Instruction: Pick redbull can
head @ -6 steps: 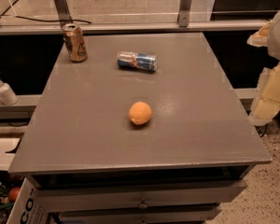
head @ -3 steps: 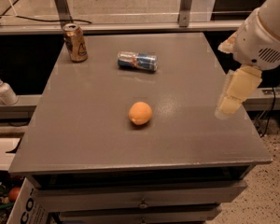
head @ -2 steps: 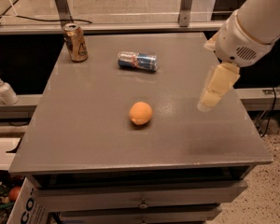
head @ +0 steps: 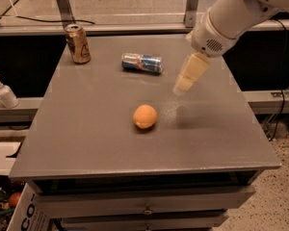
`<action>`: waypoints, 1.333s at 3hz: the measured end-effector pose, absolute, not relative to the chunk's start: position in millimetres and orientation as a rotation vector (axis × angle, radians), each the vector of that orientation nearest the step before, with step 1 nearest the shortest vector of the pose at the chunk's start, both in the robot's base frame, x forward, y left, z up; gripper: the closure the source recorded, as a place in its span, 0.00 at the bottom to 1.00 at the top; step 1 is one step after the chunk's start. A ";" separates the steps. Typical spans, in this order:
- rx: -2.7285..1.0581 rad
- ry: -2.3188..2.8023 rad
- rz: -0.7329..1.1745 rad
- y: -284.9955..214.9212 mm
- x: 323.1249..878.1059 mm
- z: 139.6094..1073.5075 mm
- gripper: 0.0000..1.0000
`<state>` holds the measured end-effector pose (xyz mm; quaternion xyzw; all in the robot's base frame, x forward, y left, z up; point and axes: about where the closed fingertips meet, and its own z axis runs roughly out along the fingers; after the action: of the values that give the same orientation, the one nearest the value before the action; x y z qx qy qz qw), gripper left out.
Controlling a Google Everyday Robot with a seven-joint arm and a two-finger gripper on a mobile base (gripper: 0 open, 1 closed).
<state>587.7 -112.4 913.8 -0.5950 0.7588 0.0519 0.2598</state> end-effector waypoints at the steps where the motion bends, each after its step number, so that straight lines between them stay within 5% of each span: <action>1: -1.580 2.031 0.199 -85.9 625.5 900.0 0.00; 4: -1.483 2.066 0.413 -30.2 702.4 849.1 0.00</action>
Offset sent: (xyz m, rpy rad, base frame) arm 0.1083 0.0834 -0.0422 0.1866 0.0492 -0.0010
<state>702.4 -30.2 849.1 -0.5528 0.7700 0.1541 0.2787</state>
